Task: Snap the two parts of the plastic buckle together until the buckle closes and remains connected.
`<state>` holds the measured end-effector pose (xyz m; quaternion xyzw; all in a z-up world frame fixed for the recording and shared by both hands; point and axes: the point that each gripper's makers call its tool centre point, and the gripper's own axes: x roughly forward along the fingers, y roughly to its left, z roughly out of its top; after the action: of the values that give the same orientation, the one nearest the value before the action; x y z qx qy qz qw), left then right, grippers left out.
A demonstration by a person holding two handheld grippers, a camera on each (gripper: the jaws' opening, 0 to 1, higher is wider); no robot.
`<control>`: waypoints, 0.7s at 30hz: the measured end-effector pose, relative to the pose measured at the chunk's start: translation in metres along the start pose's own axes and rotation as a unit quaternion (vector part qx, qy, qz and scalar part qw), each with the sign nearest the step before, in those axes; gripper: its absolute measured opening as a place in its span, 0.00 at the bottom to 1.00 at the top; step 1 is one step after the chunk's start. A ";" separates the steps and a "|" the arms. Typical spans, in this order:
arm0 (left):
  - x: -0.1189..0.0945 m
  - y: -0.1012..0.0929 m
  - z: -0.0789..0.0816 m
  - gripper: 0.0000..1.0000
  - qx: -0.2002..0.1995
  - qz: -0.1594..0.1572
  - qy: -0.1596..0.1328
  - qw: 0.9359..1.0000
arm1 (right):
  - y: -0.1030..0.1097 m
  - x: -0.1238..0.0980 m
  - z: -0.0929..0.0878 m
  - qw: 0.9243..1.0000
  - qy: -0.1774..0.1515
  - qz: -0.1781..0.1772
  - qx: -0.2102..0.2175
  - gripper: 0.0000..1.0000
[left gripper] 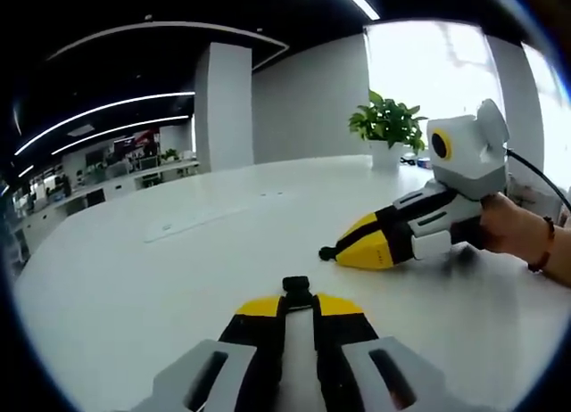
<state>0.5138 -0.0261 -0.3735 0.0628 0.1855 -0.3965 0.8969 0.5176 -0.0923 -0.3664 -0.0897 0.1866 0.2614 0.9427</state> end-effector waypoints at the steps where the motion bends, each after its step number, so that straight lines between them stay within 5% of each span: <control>1: 0.000 0.001 0.000 0.10 -0.005 0.003 0.001 1.000 | 0.000 -0.001 0.001 1.000 -0.002 0.000 0.001 0.10; 21: -0.012 0.007 0.015 0.10 -0.039 0.020 -0.019 0.999 | 0.000 -0.006 0.006 1.000 -0.003 -0.007 0.013 0.10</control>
<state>0.5155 -0.0172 -0.3551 0.0243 0.1825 -0.3726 0.9096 0.5147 -0.0931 -0.3590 -0.0785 0.1867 0.2524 0.9462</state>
